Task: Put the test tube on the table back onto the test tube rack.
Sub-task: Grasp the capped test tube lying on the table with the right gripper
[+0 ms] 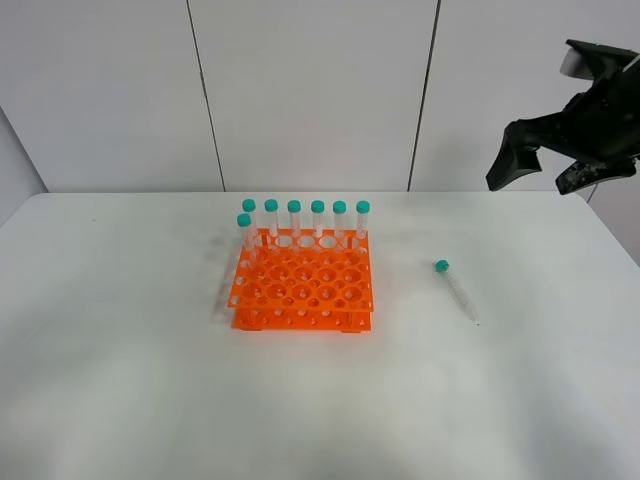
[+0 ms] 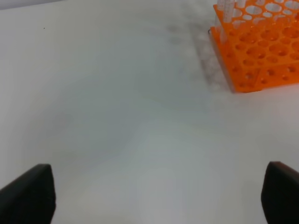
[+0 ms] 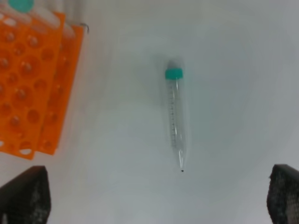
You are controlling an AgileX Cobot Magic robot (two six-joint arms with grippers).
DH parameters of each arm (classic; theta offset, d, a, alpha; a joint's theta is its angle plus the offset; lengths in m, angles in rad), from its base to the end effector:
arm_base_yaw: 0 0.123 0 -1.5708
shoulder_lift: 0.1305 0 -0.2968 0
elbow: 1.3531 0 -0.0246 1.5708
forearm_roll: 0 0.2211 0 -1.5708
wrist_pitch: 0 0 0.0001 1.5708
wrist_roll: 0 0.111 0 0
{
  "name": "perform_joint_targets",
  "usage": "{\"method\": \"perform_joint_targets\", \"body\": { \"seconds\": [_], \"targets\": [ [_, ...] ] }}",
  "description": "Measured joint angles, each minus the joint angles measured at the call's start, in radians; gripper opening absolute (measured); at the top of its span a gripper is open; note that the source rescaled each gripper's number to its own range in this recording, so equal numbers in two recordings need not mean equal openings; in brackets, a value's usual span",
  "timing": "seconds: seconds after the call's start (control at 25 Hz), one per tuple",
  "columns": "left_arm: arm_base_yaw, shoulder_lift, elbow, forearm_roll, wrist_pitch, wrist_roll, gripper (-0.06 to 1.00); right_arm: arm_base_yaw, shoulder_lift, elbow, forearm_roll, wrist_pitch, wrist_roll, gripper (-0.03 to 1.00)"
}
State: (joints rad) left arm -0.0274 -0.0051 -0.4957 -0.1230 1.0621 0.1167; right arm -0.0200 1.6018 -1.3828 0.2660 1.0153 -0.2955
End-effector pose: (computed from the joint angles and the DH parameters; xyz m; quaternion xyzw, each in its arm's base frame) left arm -0.0262 -0.0112 0.2531 0.0637 0.8494 -0.0381 0.5225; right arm 0.3166 0.0185 0.3133 -0.0888 0.9660 0.0906 0.2254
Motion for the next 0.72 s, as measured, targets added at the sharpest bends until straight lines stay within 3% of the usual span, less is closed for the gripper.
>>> {"method": "perform_joint_targets", "body": {
  "seconds": [0.28,0.44,0.72],
  "targets": [
    [0.000,0.000,0.000,-0.001,0.000,0.000,0.95,0.111,0.083,-0.001,-0.122,-0.103,0.151,1.00],
    [0.000,0.000,0.000,-0.001,0.000,0.000,0.95,0.115,0.142,-0.002,-0.176,-0.107,0.247,1.00],
    [0.000,0.000,0.000,-0.001,0.000,0.000,0.95,0.115,0.216,-0.002,-0.167,-0.109,0.285,1.00]
  ]
}}
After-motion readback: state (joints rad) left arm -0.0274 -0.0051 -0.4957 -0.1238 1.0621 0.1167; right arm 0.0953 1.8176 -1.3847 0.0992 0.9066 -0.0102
